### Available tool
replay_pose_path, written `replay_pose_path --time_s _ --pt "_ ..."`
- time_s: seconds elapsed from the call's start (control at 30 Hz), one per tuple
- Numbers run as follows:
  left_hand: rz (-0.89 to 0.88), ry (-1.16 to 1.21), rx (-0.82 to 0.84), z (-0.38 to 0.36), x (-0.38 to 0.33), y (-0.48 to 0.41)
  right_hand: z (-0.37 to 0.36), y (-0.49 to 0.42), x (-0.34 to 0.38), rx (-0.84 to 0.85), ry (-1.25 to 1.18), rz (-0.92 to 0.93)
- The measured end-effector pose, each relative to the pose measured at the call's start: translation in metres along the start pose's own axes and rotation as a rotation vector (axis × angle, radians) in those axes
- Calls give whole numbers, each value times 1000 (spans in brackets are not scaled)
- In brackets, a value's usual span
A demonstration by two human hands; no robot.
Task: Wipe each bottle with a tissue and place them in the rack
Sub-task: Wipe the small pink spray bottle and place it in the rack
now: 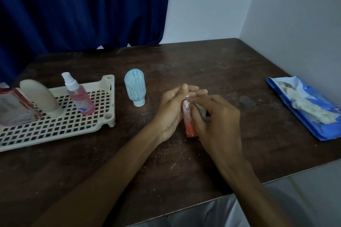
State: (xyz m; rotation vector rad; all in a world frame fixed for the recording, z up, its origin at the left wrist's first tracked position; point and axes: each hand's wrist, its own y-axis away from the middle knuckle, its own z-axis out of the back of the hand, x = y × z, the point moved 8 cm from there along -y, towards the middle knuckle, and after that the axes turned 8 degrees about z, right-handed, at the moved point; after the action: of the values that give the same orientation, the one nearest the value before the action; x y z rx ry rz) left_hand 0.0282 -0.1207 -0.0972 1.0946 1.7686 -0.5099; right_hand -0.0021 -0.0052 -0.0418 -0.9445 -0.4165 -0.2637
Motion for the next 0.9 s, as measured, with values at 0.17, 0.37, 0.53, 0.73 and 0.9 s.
replay_pose_path --time_s 0.17,0.37,0.53,0.73,0.9 --pt "9 -8 -7 -1 0 1 -2 4 5 40 9 36" --pt "13 5 -4 0 0 -1 5 -3 -4 -12 34 -10" --pt "19 -56 -27 2 2 2 -4 -7 5 29 21 6" --pt "4 -6 3 -2 -1 -1 6 5 -4 12 21 -7" --pt "11 -56 -2 -2 -1 3 2 -7 -2 -26 31 -22"
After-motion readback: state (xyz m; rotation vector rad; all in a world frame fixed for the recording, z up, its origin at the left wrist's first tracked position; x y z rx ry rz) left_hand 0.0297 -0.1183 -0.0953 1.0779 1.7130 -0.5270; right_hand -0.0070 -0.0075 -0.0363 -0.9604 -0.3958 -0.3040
